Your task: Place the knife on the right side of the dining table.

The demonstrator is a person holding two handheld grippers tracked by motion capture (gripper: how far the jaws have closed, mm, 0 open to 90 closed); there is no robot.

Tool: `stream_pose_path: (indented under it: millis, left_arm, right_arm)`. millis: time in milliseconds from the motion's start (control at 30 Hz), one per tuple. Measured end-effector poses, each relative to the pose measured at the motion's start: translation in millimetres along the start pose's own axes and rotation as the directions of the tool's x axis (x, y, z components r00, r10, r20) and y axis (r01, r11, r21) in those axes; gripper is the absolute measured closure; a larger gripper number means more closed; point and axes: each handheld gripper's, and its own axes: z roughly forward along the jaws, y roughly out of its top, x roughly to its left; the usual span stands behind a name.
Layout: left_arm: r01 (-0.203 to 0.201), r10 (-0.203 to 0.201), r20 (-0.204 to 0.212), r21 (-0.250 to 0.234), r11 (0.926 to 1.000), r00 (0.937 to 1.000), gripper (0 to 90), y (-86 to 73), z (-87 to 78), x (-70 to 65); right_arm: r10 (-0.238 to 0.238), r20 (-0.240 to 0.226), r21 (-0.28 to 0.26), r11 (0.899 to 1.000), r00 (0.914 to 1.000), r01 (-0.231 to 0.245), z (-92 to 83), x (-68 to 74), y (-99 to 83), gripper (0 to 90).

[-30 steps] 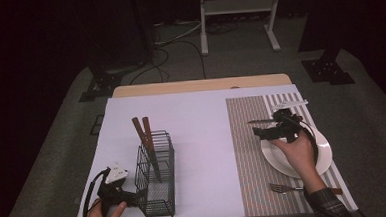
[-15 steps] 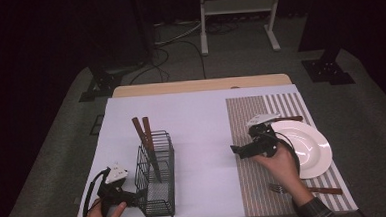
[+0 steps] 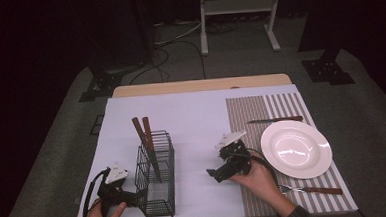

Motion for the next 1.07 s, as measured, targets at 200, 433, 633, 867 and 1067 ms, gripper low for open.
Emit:
stream_pose_path:
  millis: [200,433,633,867,1067]
  left_arm:
    - [-0.001,0.001,0.0,0.0,1.0,1.0,0.0,0.0,0.0,0.0]
    - [-0.001,0.001,0.0,0.0,1.0,1.0,0.0,0.0,0.0,0.0]
    - [-0.001,0.001,0.0,0.0,1.0,1.0,0.0,0.0,0.0,0.0]
    - [-0.001,0.001,0.0,0.0,1.0,1.0,0.0,0.0,-0.1,0.0]
    - [0.0,0.0,0.0,0.0,1.0,1.0,0.0,0.0,0.0,0.0]
  right_arm:
    - [-0.058,-0.03,0.042,0.997,0.9979,0.059,16.3,20.0,-1.0,1.5]
    - [-0.111,-0.049,0.076,0.991,0.9927,0.114,31.9,36.1,-4.3,1.5]
    - [-0.13,-0.054,0.095,0.986,0.9901,0.135,38.0,39.9,-7.0,0.8]
    - [-0.122,-0.051,0.086,0.988,0.9912,0.126,39.1,40.7,-8.4,0.2]
    - [-0.124,-0.051,0.077,0.989,0.991,0.128,39.0,40.2,-9.7,0.0]
